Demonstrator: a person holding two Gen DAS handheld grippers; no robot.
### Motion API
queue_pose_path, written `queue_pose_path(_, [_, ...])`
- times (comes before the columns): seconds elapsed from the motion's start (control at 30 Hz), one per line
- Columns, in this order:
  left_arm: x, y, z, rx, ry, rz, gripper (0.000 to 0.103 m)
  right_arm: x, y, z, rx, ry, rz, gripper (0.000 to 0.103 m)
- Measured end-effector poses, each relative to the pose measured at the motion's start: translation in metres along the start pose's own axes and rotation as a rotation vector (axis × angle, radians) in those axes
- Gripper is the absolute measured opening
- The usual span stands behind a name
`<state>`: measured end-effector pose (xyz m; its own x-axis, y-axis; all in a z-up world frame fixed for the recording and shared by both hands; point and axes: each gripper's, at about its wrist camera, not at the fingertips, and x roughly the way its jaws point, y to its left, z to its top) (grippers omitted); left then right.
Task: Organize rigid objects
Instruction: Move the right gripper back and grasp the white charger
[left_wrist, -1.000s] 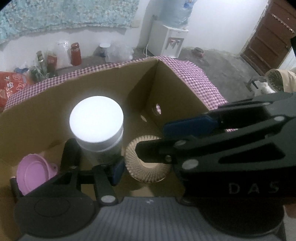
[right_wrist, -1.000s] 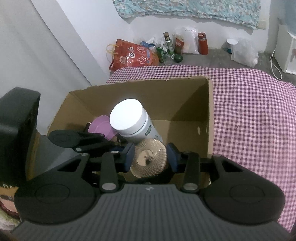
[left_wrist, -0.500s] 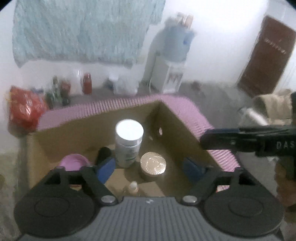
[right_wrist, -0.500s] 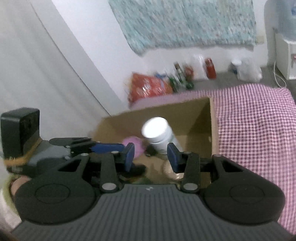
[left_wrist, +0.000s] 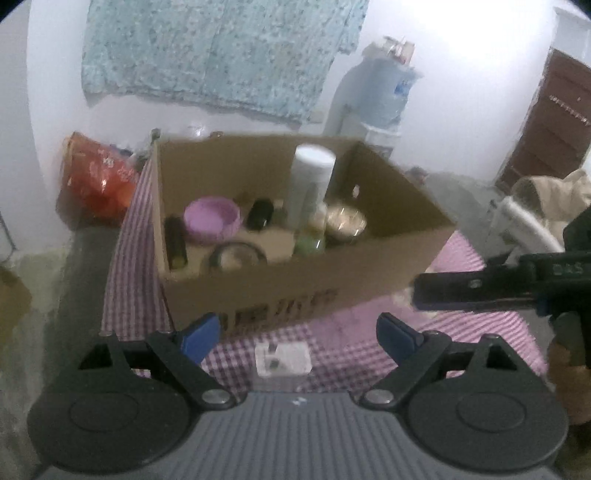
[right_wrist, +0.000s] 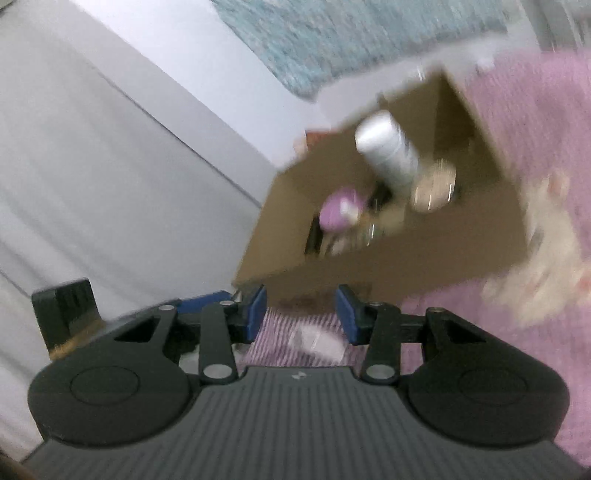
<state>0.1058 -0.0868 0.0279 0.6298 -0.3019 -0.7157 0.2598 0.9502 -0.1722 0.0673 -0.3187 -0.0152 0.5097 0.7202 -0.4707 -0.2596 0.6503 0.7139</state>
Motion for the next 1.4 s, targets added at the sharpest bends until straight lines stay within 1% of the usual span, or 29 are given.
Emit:
queue_pose_path(0.07, [0.016, -0.004, -0.009, 0.009, 0.018, 0.033, 0.09, 0.02, -0.004, -0.009, 0.028, 0.032, -0.022, 0.041])
queue_pose_path(0.13, [0.03, -0.006, -0.015, 0.026, 0.038, 0.055, 0.086, 0.039, -0.007, -0.017, 0.048, 0.062, -0.041, 0.041])
queue_pose_path(0.23, [0.043, -0.004, -0.022, 0.026, 0.061, 0.055, 0.084, 0.058, -0.007, -0.019, 0.079, 0.101, -0.052, 0.04])
queue_pose_path(0.33, [0.052, -0.002, -0.025, 0.026, 0.076, 0.066, 0.077, 0.072, -0.008, -0.015, 0.087, 0.12, -0.062, 0.039])
queue_pose_path(0.37, [0.055, -0.003, -0.027, 0.029, 0.078, 0.07, 0.076, 0.077, -0.01, -0.013, 0.091, 0.125, -0.065, 0.039])
queue_pose_path(0.57, [0.064, -0.005, -0.031, 0.048, 0.084, 0.078, 0.07, 0.09, -0.019, -0.009, 0.114, 0.142, -0.08, 0.038])
queue_pose_path(0.63, [0.066, -0.006, -0.032, 0.047, 0.089, 0.072, 0.062, 0.091, -0.023, -0.009, 0.124, 0.146, -0.08, 0.037])
queue_pose_path(0.77, [0.07, -0.004, -0.033, 0.038, 0.094, 0.072, 0.058, 0.094, -0.027, -0.008, 0.139, 0.155, -0.079, 0.037])
queue_pose_path(0.8, [0.07, -0.004, -0.034, 0.037, 0.091, 0.076, 0.055, 0.095, -0.028, -0.008, 0.142, 0.158, -0.077, 0.036])
queue_pose_path(0.83, [0.069, -0.003, -0.034, 0.036, 0.088, 0.079, 0.049, 0.096, -0.029, -0.008, 0.145, 0.16, -0.073, 0.036])
queue_pose_path(0.87, [0.069, -0.002, -0.034, 0.036, 0.086, 0.082, 0.048, 0.097, -0.029, -0.008, 0.15, 0.162, -0.065, 0.035])
queue_pose_path(1.07, [0.067, -0.002, -0.035, 0.038, 0.074, 0.084, 0.047, 0.099, -0.03, -0.008, 0.152, 0.169, -0.051, 0.034])
queue_pose_path(1.27, [0.061, -0.003, -0.037, 0.048, 0.055, 0.084, 0.044, 0.099, -0.028, -0.008, 0.151, 0.169, -0.046, 0.034])
queue_pose_path(1.4, [0.057, -0.004, -0.041, 0.041, 0.045, 0.07, 0.044, 0.095, -0.026, -0.009, 0.144, 0.169, -0.052, 0.034])
